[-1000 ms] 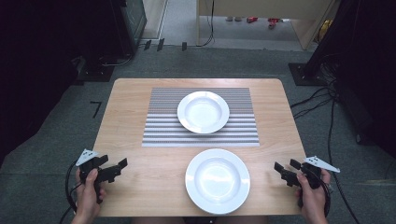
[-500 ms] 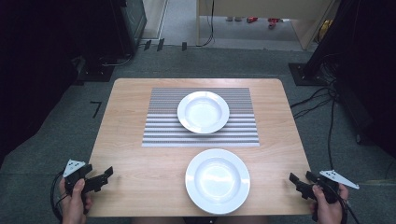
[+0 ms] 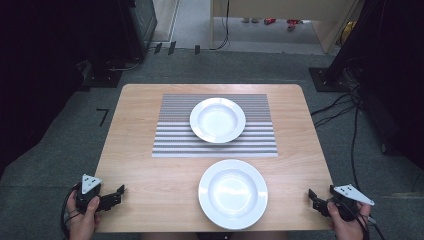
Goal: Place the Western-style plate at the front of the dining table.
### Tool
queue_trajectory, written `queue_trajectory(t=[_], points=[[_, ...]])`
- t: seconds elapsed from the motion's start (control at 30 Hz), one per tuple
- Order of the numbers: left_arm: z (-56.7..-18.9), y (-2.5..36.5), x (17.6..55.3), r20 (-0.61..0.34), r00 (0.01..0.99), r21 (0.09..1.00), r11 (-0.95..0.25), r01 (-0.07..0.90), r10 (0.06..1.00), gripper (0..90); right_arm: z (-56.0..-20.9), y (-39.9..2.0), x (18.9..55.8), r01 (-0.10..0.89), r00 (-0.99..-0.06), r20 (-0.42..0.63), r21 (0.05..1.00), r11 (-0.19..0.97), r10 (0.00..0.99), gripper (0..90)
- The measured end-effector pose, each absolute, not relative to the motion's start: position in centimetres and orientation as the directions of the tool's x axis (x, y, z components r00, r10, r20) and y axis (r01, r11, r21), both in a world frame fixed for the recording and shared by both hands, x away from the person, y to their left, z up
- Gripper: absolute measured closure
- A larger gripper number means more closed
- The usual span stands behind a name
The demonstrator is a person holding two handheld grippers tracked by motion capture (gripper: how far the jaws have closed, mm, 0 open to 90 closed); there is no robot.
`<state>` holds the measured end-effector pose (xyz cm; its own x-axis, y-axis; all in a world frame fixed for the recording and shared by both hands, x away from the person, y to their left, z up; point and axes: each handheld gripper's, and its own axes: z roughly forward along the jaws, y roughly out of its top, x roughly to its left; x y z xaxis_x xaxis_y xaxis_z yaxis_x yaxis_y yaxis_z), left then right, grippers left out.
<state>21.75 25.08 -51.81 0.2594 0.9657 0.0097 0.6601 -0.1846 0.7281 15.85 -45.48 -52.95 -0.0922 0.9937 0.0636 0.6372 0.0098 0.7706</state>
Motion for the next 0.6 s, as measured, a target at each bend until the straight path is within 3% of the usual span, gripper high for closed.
queue_trajectory(t=[0.5, 0.53, 0.6], points=[[-51.85, 25.02, 21.54, 0.003, 0.266, 0.728, -0.184, 0.661, 0.964, 10.3, -53.01, -44.7, 16.23, 0.659, -0.07, 0.03, 0.752, 0.023, 0.997, 7.3], [-51.85, 25.03, 21.54, 0.002, 0.266, 0.728, -0.184, 0.661, 0.964, 10.3, -53.01, -44.73, 16.35, 0.672, -0.072, 0.029, 0.74, 0.028, 0.997, 1.2], [-51.85, 25.03, 21.54, 0.002, 0.266, 0.727, -0.184, 0.661, 0.964, 10.3, -53.03, -44.72, 16.43, 0.679, -0.074, 0.029, 0.733, 0.029, 0.997, 0.0]])
